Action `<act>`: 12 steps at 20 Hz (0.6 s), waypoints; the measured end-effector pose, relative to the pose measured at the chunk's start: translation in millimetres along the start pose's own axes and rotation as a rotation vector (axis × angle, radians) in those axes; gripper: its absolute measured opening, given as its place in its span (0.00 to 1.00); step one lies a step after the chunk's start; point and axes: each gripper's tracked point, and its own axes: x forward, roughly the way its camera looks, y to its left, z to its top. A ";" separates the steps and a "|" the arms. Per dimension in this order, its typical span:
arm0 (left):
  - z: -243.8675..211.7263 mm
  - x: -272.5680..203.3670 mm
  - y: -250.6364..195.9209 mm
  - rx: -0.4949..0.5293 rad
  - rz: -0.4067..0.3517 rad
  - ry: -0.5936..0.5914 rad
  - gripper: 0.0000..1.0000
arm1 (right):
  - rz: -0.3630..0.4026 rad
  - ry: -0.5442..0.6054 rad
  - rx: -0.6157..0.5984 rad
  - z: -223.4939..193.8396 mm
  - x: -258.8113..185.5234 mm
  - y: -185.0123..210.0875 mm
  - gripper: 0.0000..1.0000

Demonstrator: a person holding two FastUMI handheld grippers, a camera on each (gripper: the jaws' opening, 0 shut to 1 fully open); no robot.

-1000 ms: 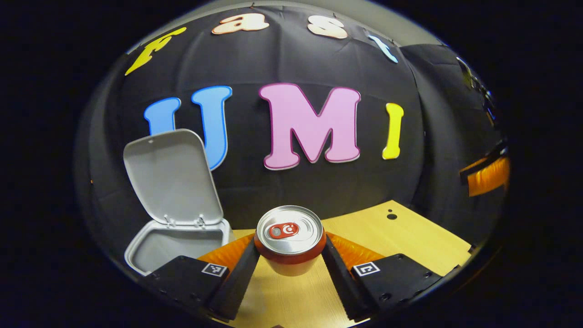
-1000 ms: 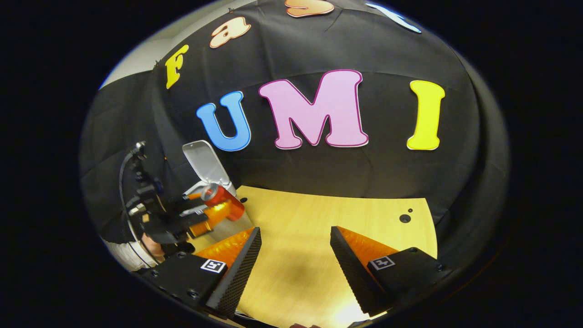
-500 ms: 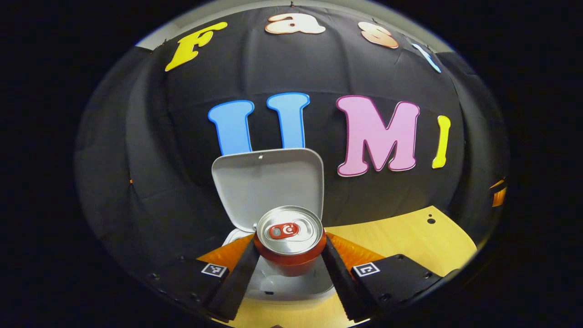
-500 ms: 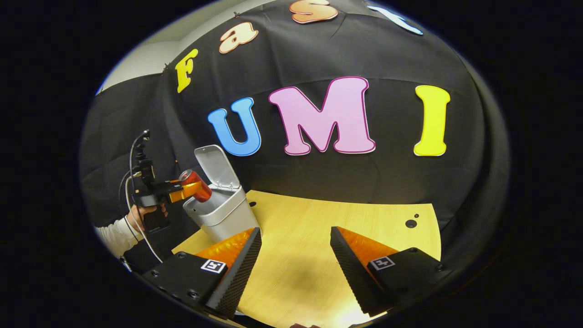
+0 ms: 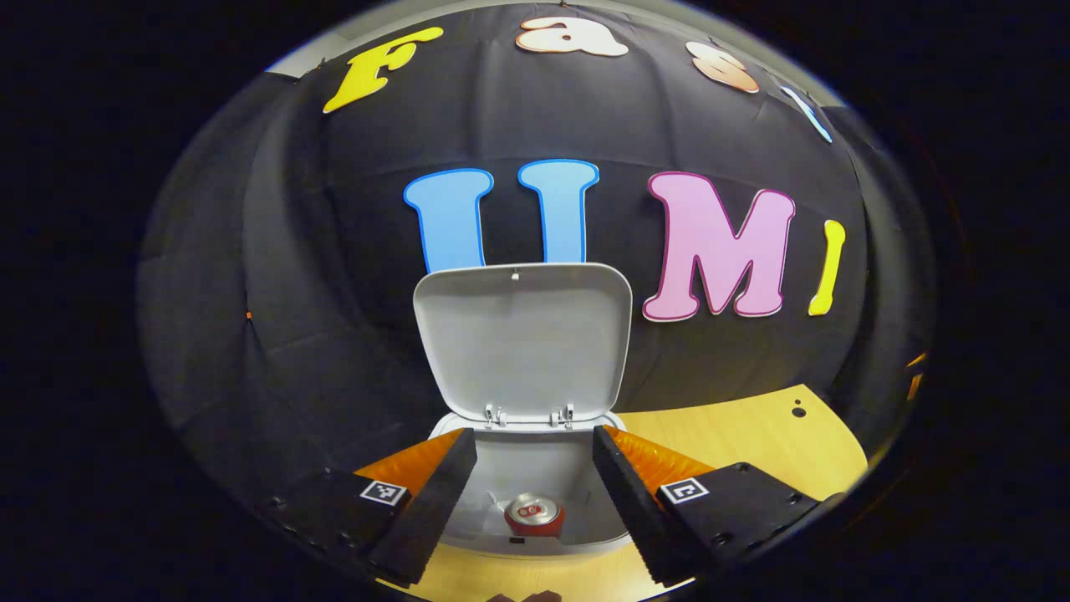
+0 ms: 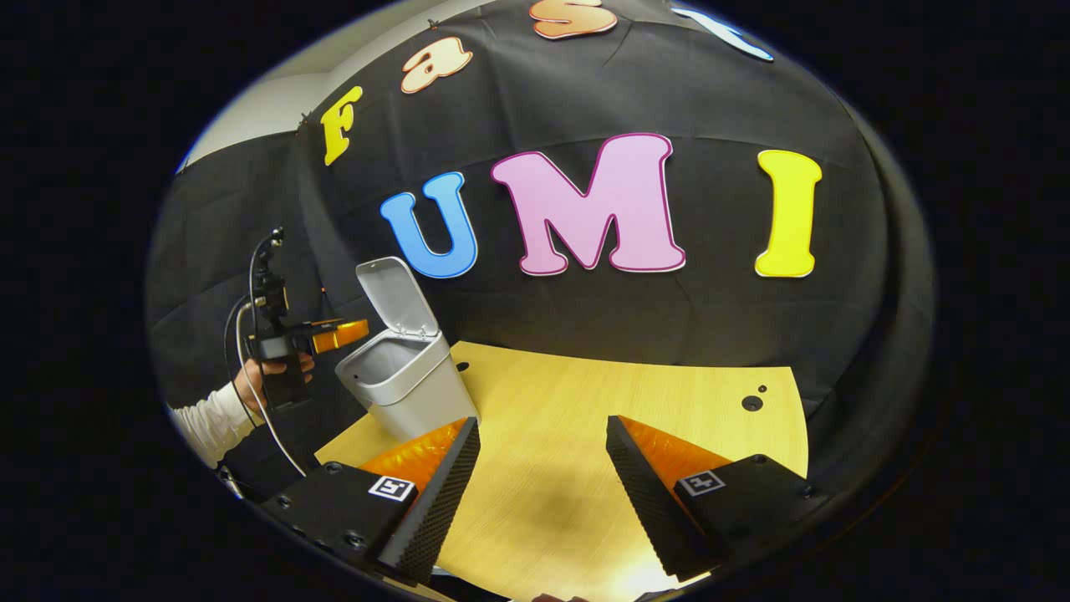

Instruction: Press the lid of the desktop garbage bin to open it, pick up the crumpled paper on the desktop and throw it into the bin, then pick up the pop can on the desktop and drop it into the bin, and finally close the garbage bin lid.

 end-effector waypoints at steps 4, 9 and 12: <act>77.6 9.0 16.6 -0.035 0.013 -0.121 0.94 | -0.029 0.002 0.018 -5.1 -5.3 -15.6 0.98; 159.5 50.9 39.9 -0.022 0.033 -0.180 0.94 | -0.045 -0.016 0.010 -6.2 -12.3 -22.4 0.98; 155.7 82.9 33.3 0.001 0.003 -0.109 0.94 | -0.047 -0.021 -0.007 -6.4 -14.2 -22.8 0.98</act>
